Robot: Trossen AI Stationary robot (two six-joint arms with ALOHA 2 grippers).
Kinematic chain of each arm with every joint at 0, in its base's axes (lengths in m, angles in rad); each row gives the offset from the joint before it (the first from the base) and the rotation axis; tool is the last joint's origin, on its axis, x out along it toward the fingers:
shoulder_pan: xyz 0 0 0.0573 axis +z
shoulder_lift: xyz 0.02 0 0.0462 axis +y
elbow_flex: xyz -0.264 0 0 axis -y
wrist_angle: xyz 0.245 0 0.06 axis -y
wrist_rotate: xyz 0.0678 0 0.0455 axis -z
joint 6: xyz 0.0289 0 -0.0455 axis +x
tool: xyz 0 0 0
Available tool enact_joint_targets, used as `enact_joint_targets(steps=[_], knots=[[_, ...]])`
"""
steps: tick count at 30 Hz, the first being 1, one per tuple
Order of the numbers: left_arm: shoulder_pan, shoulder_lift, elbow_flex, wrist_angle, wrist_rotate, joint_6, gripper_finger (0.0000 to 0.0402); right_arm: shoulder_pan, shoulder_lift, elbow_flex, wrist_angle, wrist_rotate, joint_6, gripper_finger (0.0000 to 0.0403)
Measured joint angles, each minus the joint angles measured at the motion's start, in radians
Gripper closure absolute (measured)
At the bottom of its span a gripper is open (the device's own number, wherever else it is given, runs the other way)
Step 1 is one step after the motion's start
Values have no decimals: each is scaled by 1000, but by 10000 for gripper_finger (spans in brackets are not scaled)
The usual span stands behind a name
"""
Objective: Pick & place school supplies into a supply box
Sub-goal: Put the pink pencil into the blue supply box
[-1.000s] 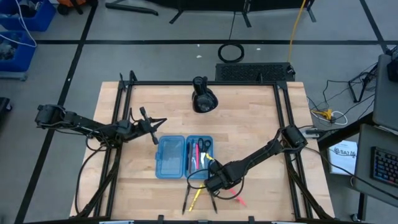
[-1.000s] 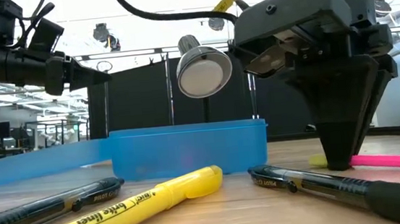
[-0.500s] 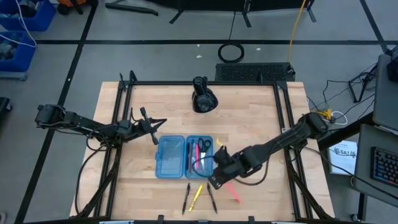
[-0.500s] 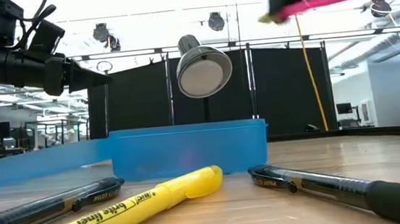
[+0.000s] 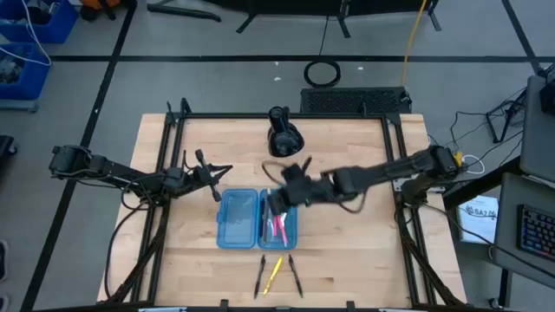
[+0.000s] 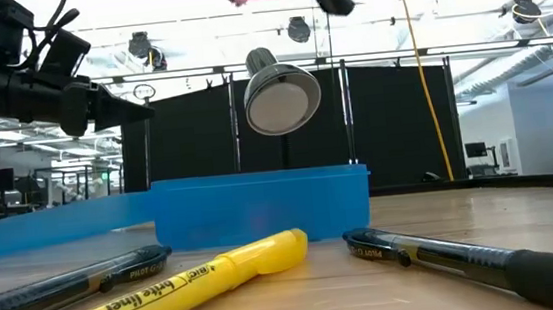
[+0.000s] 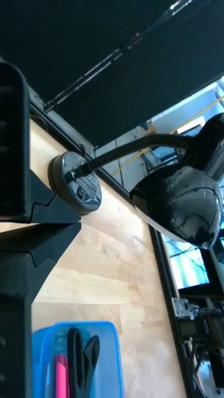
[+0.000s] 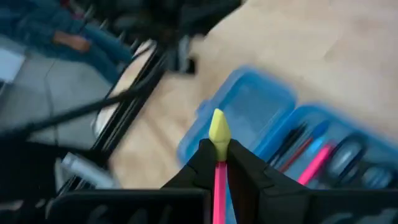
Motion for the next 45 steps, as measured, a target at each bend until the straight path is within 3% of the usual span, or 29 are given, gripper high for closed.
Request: enact_joint_targets(steps=[8,15,21,32,45], knots=[[0,0,0,-37,-7,2,394,-121,102,-1,12,-67,24,386],[0,0,0,-60,-11,18,394,-128,224,-2,97,-123,51,386],[0,0,0,-81,-106,39,394,-120,302,-2,124,-138,94,385],[-23,0,0,-80,-130,28,394,-104,304,-3,20,-133,122,385],[-42,0,0,-79,-130,38,394,-104,301,-208,248,-166,228,385]])
